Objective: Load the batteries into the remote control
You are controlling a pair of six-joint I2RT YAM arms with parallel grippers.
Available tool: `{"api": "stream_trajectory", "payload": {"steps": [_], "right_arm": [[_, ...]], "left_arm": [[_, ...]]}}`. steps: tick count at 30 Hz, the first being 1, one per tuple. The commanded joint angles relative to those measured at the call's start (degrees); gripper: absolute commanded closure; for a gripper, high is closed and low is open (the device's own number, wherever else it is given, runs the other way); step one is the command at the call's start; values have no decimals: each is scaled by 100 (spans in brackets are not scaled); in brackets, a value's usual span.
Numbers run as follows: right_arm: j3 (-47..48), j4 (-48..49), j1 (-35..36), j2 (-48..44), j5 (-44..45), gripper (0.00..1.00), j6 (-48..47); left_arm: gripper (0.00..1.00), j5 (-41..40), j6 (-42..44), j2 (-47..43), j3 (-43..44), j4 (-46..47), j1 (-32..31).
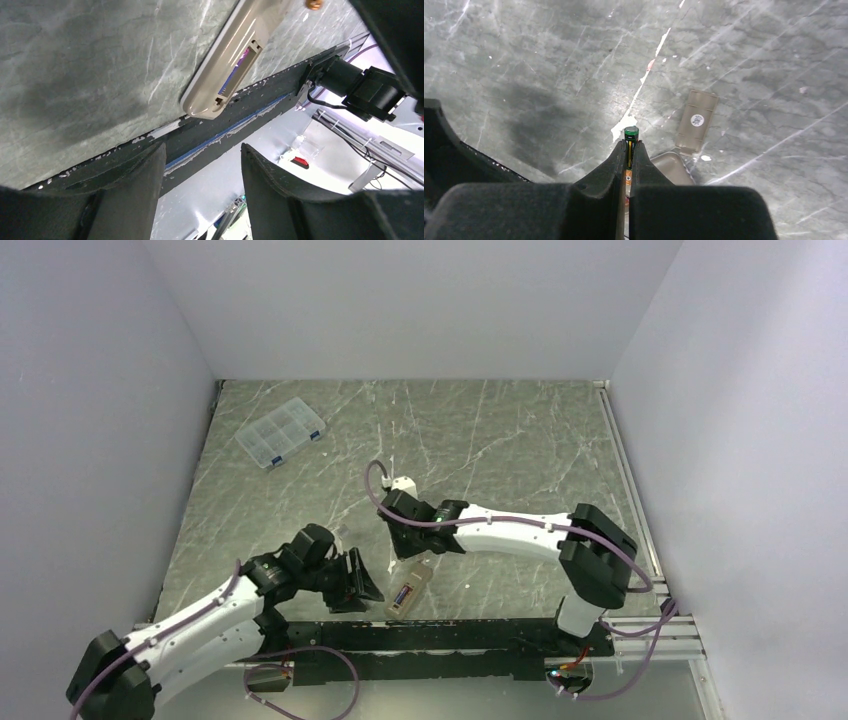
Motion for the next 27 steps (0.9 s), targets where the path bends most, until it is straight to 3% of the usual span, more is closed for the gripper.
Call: {"api": "stream_trajectory", "payload": {"steps": [1,13,27], "right_arm": [[-269,97,-131,-336,148,100,-541],[-508,51,-292,-355,266,100,-1445],[-801,156,-397,-267,249,100,-1721]], "left_arm": [[38,394,-262,491,-108,1065,8],[38,814,-524,1833,-238,2180,-101],[33,794,-754,1853,-403,2343,-344]]}}
